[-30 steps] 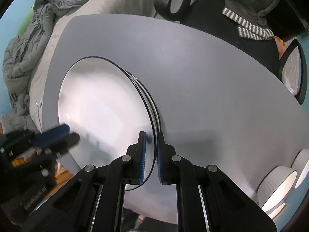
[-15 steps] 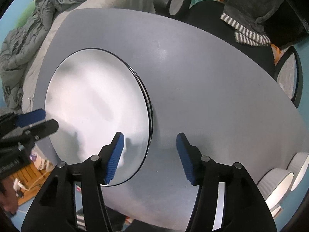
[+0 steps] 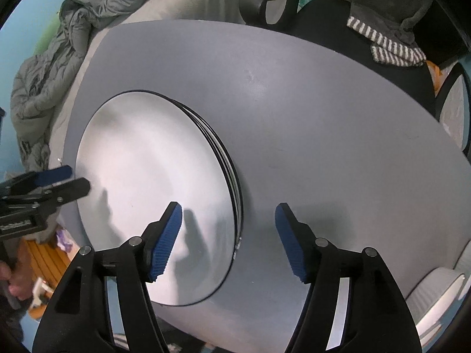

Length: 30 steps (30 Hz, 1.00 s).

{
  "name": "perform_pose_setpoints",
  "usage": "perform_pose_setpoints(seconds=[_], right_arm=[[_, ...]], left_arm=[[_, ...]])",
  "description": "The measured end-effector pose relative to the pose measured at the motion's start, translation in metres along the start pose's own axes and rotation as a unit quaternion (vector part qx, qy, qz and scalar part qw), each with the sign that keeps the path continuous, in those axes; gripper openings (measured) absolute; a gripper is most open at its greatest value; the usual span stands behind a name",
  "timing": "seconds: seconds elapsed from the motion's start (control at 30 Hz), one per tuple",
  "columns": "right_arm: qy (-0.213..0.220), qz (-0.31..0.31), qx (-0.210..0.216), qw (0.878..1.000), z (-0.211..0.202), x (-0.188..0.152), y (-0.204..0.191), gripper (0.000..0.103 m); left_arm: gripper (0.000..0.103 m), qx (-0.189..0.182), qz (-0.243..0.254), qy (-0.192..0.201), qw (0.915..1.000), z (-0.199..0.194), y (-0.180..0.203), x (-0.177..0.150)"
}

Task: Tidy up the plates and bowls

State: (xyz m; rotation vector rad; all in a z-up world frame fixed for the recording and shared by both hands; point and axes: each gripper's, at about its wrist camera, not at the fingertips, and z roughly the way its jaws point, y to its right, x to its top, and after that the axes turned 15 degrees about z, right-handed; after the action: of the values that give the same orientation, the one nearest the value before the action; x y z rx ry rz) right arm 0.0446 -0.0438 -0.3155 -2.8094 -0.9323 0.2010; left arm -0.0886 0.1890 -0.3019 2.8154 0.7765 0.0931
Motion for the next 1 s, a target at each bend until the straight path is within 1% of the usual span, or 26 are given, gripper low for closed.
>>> perform_pose_setpoints(seconds=[0.13,0.33,0.43,0.47,0.57,0.67,0.87,0.9,0.93,0.97,1.0], right_arm=[[-0.001,0.020,0.020,1.000,0.003,0.001,0.002,0.066],[-0.005,0.040,0.040,0.998,0.009,0.001,0.003,0.066],[-0.007,0.042,0.044,0.998,0.011,0.001,0.001,0.066],[-0.009,0.041,0.044,0.998,0.012,0.000,0.000,0.066],[-0.012,0.039,0.047,0.998,0.014,-0.001,-0.002,0.059],[-0.009,0.042,0.044,0.998,0.014,-0.002,-0.004,0.059],[-0.010,0.044,0.043,0.998,0.015,-0.002,-0.003,0.059],[-0.010,0.044,0.043,0.998,0.015,-0.002,-0.004,0.058],[-0.011,0.044,0.042,0.998,0.014,-0.002,-0.003,0.058],[-0.011,0.045,0.042,0.998,0.014,-0.002,-0.003,0.056],[-0.012,0.049,0.044,0.998,0.013,-0.002,-0.001,0.053]], left_arm=[[0.075,-0.013,-0.013,-0.003,0.9998,0.009,-0.005,0.001],[0.076,-0.038,-0.021,-0.002,0.9991,0.018,-0.008,0.000],[0.076,-0.050,-0.021,0.001,0.9985,0.019,-0.009,-0.001],[0.075,-0.051,-0.019,0.001,0.9985,0.019,-0.009,-0.002],[0.075,-0.049,-0.008,0.003,0.9988,0.020,-0.005,0.001],[0.071,-0.053,-0.002,0.005,0.9986,0.022,-0.001,0.006],[0.071,-0.055,0.005,0.008,0.9984,0.023,0.006,0.008],[0.071,-0.058,0.011,0.005,0.9983,0.025,0.011,0.009],[0.062,-0.067,0.020,0.002,0.9976,0.025,0.016,0.008],[0.063,-0.088,0.030,-0.007,0.9957,0.028,0.024,0.008],[0.070,-0.068,0.044,-0.011,0.9966,0.029,0.034,0.008]])
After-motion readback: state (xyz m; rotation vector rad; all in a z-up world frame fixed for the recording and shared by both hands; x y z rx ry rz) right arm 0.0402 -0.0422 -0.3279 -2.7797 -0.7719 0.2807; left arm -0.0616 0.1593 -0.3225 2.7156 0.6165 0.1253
